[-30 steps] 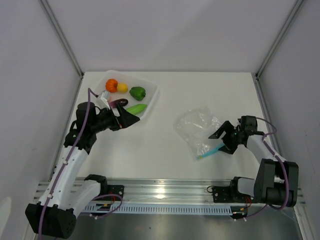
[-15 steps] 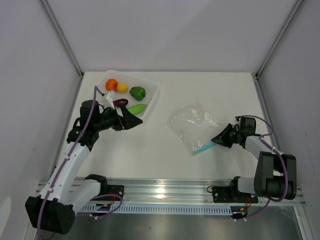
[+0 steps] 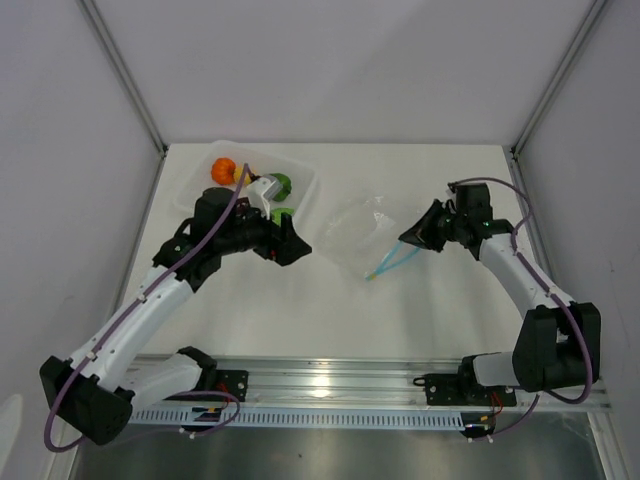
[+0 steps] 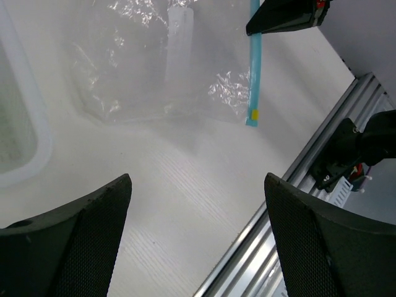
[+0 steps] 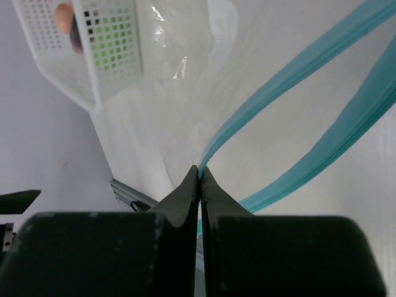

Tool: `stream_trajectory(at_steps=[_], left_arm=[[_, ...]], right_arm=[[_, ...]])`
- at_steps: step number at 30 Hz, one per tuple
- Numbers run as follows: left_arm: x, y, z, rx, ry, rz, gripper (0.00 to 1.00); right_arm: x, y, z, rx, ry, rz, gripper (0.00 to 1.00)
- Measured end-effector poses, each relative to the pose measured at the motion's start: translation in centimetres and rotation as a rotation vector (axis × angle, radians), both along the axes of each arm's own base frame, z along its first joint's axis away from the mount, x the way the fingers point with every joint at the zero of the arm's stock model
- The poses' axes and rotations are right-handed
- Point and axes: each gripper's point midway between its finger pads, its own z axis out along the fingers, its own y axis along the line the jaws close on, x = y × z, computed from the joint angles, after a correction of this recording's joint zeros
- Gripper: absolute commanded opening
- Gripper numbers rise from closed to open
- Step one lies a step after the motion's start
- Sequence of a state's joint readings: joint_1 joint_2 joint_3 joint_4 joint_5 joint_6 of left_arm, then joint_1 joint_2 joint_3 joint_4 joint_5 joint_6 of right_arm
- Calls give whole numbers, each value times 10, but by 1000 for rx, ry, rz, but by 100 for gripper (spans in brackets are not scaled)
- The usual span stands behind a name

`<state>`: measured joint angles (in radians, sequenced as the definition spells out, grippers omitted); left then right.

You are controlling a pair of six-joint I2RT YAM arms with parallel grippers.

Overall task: Place the food in the zip-top bag and seal the zipper
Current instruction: Pick up the zipper food storage bag at the center of the board.

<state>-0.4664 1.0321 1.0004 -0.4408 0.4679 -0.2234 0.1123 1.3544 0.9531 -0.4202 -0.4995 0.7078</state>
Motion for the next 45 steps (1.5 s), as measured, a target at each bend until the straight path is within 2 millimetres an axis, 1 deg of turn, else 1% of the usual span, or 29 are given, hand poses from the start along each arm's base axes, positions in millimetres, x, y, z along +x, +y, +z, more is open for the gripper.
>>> stream_trajectory(at_steps=[3, 5, 8, 10, 13, 15, 19, 21, 25, 27, 32, 38, 40, 42, 43, 45], left_arm=[[6, -10, -3, 41, -9, -14, 89], [9, -19, -1, 63, -20, -25, 90], [13, -32, 6, 86, -58, -40, 91], [17, -41, 13, 98, -86, -49, 91], [22, -56, 21, 112, -113, -55, 91], [22, -66, 21, 125, -122, -61, 91], [17, -83, 14, 160, -127, -86, 91], [17, -89, 7, 180, -121, -87, 89], [21, -92, -6, 219, -103, -74, 88], [23, -91, -11, 236, -94, -64, 88], [26, -91, -23, 267, -62, -45, 83], [38, -98, -33, 307, -24, -25, 81], [40, -100, -36, 318, -12, -24, 79], [43, -103, -39, 325, 1, -22, 73], [44, -104, -41, 329, 7, -23, 66], [46, -107, -44, 336, 22, -22, 55]], right_arm=[[0, 29, 21, 8, 2, 25, 0], [0, 47, 33, 13, 12, 32, 0], [1, 62, 43, 25, 35, 22, 0], [0, 70, 46, 38, 62, 3, 0], [-3, 77, 43, 46, 119, -37, 0], [-3, 81, 42, 49, 151, -57, 0], [0, 90, 45, 49, 187, -78, 0], [3, 94, 52, 58, 178, -76, 0], [6, 96, 64, 71, 156, -75, 0], [7, 97, 66, 74, 152, -73, 0], [5, 99, 68, 84, 158, -60, 0], [0, 105, 69, 96, 163, -31, 0], [-2, 106, 70, 101, 166, -21, 0], [-3, 108, 71, 105, 165, -12, 0], [-4, 108, 71, 105, 164, -7, 0], [-4, 109, 71, 104, 161, 0, 0]])
